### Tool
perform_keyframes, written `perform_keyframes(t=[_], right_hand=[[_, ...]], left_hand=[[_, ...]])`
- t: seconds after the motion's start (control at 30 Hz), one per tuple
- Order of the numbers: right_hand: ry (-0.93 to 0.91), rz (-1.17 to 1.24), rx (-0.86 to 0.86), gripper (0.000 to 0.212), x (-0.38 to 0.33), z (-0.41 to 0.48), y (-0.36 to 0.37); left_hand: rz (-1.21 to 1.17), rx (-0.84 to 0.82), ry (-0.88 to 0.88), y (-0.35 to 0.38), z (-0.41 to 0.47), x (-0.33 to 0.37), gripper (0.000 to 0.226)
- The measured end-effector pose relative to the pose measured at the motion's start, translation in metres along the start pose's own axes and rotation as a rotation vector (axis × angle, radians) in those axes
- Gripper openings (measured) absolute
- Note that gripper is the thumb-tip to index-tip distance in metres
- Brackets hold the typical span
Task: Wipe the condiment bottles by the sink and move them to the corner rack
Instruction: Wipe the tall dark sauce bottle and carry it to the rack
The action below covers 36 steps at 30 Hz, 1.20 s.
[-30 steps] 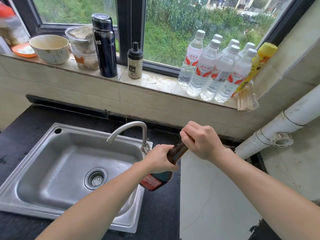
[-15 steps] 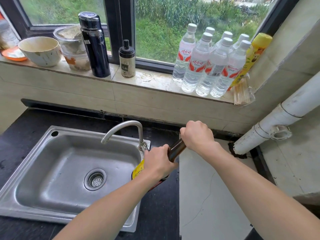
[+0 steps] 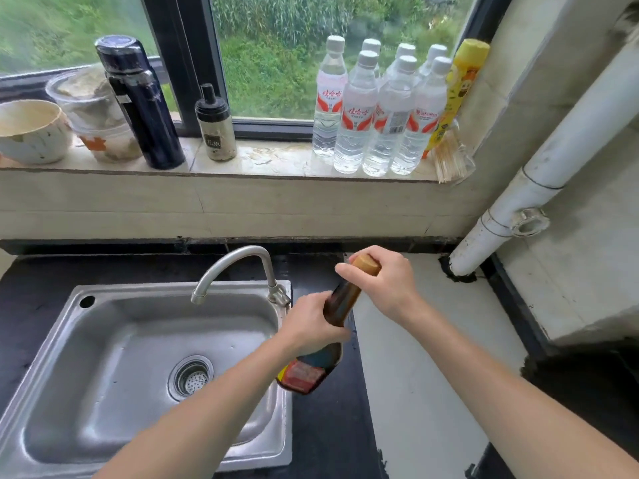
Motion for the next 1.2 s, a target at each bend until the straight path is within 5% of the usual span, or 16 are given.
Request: perform_keyframes(t=[0.13, 0.27, 0.63, 0.93, 1.03, 1.2], right_hand=[[-0.005, 0.211, 0.088, 0.023, -0.008, -0.039, -0.001], [0.066, 0.327, 0.239, 0.026, -0.004, -0.085, -0.009], [0.291, 0.342, 0.72, 0.015, 0.024, -0.266, -0.034], [0.362, 0.127, 1.175, 0.024, 0.02, -0.443, -0.033], [0.383, 0.114, 1.324, 0.031, 0.015, -0.515, -0.028], [0.429, 0.128, 1.475, 0.028, 0.012, -0.625, 0.0]], left_hand=[[-0.059, -0.269, 0.135, 0.003, -0.013, 0.016, 0.026], [-0.014, -0.453, 0.259, 0.029, -0.025, 0.036, 0.044], [0.09, -0.541, 0.594, 0.149, -0.093, 0.109, 0.028], [0.253, -0.644, 0.907, 0.249, -0.212, 0.14, 0.054], [0.148, -0.843, 0.891, 0.273, -0.256, 0.14, 0.051], [0.04, -0.97, 0.703, 0.304, -0.31, 0.125, 0.017]])
Point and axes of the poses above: each hand's wrist, its own z-axis towards the middle knuckle, its own y-axis out of the palm, x = y × z, the point moved 4 cm from there along z, towards the middle knuckle, and after that the axes turned 11 degrees about -x, right-handed, at the moved point
